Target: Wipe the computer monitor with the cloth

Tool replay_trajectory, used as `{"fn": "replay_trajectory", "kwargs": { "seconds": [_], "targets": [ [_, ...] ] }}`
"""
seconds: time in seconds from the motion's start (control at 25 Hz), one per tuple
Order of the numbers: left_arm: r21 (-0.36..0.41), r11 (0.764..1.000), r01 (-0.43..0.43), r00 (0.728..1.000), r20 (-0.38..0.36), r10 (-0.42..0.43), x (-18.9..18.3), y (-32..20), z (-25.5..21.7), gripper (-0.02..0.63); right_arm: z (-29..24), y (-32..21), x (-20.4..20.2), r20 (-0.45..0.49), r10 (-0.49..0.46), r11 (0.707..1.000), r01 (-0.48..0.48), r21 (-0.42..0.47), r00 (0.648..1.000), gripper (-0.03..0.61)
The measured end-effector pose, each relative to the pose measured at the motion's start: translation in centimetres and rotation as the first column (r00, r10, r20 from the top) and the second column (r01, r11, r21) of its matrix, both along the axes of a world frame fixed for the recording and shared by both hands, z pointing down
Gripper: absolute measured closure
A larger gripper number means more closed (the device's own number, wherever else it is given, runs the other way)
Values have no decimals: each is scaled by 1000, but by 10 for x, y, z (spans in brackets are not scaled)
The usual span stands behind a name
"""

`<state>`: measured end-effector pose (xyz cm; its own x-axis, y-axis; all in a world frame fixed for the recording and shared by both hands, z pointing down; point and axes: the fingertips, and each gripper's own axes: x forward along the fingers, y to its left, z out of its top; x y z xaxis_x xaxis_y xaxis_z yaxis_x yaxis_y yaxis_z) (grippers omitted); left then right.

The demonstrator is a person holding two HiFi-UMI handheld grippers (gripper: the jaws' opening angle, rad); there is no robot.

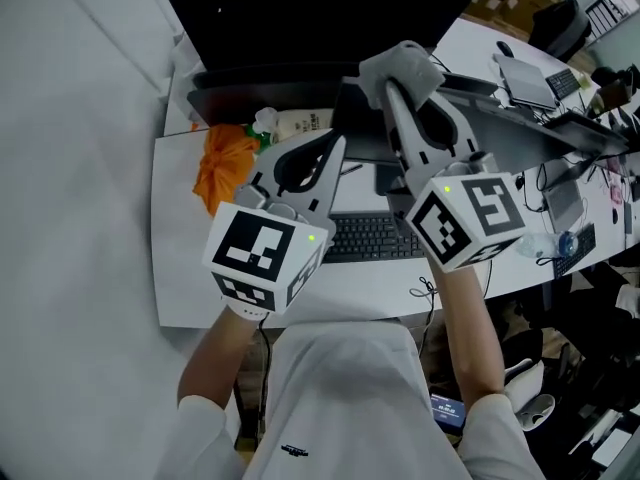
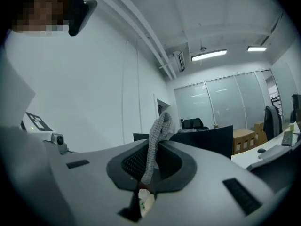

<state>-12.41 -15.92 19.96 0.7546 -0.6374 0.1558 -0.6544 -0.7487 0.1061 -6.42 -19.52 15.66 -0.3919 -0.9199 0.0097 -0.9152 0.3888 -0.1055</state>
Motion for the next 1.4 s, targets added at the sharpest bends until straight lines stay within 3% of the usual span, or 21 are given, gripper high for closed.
{"fn": "replay_trajectory", "kwargs": {
  "seconds": [0.2, 0.64, 1.4],
  "targets": [
    [-13, 1000, -6, 1000, 12, 6, 8, -11, 9, 595, 15, -24, -4, 28, 17, 997, -14, -78, 999, 561],
    [-48, 999, -5, 999, 44, 8, 3, -17, 29, 595, 55, -50, -4, -15, 72, 972, -74, -222, 997, 554],
    [-50, 997, -50, 998, 29, 52, 19, -13, 32, 595, 68, -43, 44, -97, 193, 934, -213, -286, 976, 552]
  ]
}}
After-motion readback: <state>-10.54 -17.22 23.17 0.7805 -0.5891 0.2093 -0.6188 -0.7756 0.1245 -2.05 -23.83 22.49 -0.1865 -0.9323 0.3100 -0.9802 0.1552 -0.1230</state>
